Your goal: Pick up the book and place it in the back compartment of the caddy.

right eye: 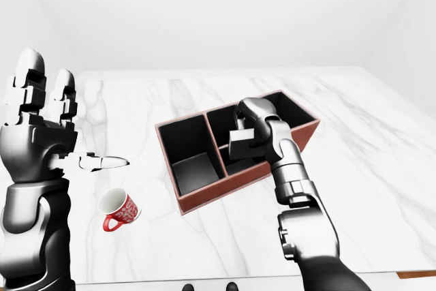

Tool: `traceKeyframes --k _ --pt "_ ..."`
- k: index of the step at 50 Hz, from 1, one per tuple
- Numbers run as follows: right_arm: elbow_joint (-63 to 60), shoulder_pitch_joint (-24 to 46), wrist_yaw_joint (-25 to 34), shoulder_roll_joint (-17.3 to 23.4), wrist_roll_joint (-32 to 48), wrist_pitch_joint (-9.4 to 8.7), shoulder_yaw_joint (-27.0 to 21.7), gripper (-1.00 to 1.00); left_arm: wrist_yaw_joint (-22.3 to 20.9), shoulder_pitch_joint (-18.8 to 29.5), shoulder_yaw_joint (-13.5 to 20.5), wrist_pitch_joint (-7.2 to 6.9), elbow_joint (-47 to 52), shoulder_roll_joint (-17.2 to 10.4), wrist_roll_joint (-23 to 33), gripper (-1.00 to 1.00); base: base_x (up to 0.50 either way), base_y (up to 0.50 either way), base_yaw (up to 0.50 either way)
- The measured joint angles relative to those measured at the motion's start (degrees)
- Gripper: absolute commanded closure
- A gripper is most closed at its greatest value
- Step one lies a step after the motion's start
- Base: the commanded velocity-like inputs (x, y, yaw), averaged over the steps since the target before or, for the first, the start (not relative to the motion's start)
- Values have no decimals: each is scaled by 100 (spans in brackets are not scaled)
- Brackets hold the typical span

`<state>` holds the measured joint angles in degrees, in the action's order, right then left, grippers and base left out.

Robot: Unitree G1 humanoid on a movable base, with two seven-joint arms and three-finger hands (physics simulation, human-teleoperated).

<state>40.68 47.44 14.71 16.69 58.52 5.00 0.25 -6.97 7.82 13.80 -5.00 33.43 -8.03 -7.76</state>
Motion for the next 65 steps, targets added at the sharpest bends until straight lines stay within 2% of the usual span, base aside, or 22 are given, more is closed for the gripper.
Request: traceKeyframes --k 30,61,62,65 --pt "685 62 -501 -112 139 0 143 100 -4 5 5 0 24 1 0 -100 0 0 0" --pt "892 38 -751 -182 165 0 194 100 -7 -1 -9 0 46 7 17 -100 0 0 0" --pt "896 38 -755 -184 164 0 192 -100 -7 -1 -10 0 46 7 18 -100 0 0 0" --pt "943 51 -800 -181 193 0 181 -100 -8 -1 -11 0 46 8 21 -100 0 0 0"
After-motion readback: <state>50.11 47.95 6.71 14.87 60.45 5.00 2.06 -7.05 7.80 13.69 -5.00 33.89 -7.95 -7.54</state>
